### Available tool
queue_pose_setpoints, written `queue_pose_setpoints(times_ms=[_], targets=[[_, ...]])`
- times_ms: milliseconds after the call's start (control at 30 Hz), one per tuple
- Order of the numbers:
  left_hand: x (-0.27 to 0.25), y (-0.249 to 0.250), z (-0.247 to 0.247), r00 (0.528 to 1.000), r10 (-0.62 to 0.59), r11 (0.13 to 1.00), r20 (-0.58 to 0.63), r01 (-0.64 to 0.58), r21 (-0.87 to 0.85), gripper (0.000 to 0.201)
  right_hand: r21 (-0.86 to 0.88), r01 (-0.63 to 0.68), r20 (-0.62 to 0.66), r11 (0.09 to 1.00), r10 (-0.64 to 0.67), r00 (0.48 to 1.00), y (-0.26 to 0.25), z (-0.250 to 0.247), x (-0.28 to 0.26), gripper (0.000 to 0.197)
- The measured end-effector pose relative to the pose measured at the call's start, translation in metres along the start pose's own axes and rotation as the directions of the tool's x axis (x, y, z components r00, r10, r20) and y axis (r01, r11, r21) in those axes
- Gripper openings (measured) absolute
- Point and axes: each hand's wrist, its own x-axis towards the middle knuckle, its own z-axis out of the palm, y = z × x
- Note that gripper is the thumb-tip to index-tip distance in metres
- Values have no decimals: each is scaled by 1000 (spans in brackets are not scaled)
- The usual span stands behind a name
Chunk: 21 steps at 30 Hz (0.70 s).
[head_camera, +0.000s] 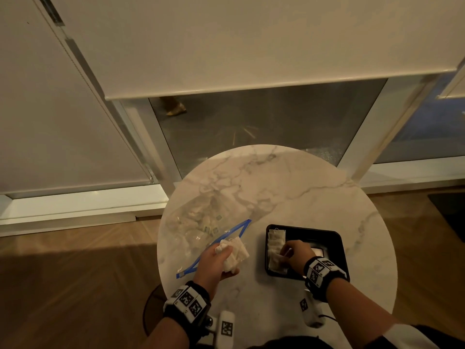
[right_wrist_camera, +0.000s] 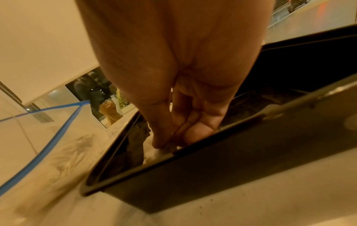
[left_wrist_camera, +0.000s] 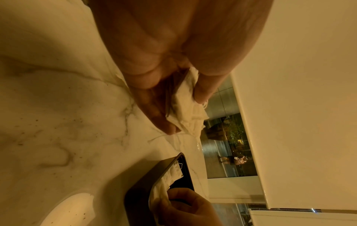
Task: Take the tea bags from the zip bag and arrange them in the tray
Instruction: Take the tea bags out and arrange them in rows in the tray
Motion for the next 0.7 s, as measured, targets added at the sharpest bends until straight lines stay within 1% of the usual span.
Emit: queue_pose_setpoints(times_ms=[67,133,233,467,567,633,700], targets=[[2,0,0,1000,-16,1000,-14,16,-1,14,-39,-5,12,999,5,1000,-3,2,2,13],[3,0,0,999,-36,999,-25,36,-3,15,-84,-10,27,996,12,1000,-5,4,4,16],[3,0,1,999,-43,999,-28,43,-4,15,-107,-19,43,994,24,999,-8,6,7,18],[1,1,-1,999,-32,999,-33,32,15,15,-45,-20,36,999,22,999,-6,5,8,17],[1,0,0,999,-29,999,-37,29,22,15,-4,-6,-40,1000,6,999,-2,-2,4,19],[-1,0,1,999,-28,1000,-28,29,5,12,101,12,-121,995,1,993,-2,-8,-3,23],[-3,0,2,999,-46,997,-13,45,-61,17,217,37,-199,976,7,980,-9,-12,-14,19]])
